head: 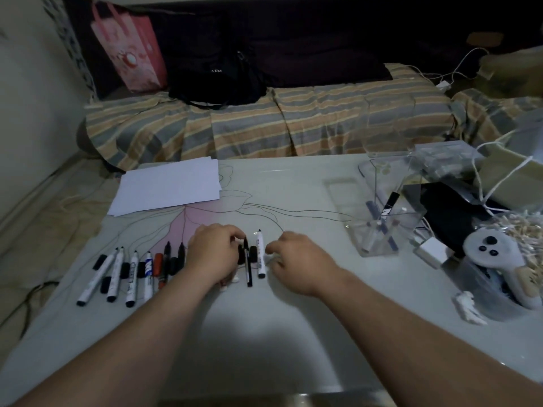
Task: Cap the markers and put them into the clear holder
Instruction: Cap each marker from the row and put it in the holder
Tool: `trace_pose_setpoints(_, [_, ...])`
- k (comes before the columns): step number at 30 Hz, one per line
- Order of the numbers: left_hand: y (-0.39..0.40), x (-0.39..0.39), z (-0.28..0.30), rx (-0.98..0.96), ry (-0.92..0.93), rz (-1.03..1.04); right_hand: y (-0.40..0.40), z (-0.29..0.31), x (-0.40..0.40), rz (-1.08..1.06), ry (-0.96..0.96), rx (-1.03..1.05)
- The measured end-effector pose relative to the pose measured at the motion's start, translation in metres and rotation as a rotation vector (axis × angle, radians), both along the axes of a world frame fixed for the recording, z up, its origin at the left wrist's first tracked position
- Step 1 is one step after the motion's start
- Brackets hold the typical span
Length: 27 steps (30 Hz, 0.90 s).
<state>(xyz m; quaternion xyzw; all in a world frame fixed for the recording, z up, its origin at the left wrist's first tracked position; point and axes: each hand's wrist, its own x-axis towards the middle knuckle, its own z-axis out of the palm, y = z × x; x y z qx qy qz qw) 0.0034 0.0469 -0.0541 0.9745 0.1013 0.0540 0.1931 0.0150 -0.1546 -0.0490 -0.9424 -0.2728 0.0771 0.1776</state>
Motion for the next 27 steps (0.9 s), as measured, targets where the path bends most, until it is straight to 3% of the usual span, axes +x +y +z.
trace_pose_setpoints(7, [-0.004, -0.004, -0.001, 0.088, 0.100, -0.080, 0.016, -0.016, 0.006, 0.076, 0.179, -0.068])
trace_pose_setpoints(11, [-0.013, -0.005, -0.005, 0.195, 0.145, -0.142, 0.006, -0.020, 0.009, -0.042, 0.094, -0.129])
trace_pose_setpoints(16, [-0.022, -0.002, -0.008, 0.313, 0.146, -0.173, -0.011, -0.024, 0.010, -0.174, 0.137, -0.210])
trace_pose_setpoints(24, [-0.045, 0.001, -0.012, 0.395, 0.115, -0.232, -0.034, -0.005, 0.002, -0.367, 0.403, 0.062])
trace_pose_setpoints(27, [-0.057, 0.001, -0.013, 0.306, 0.038, -0.201, -0.041, -0.001, 0.001, -0.477, 0.438, 0.253])
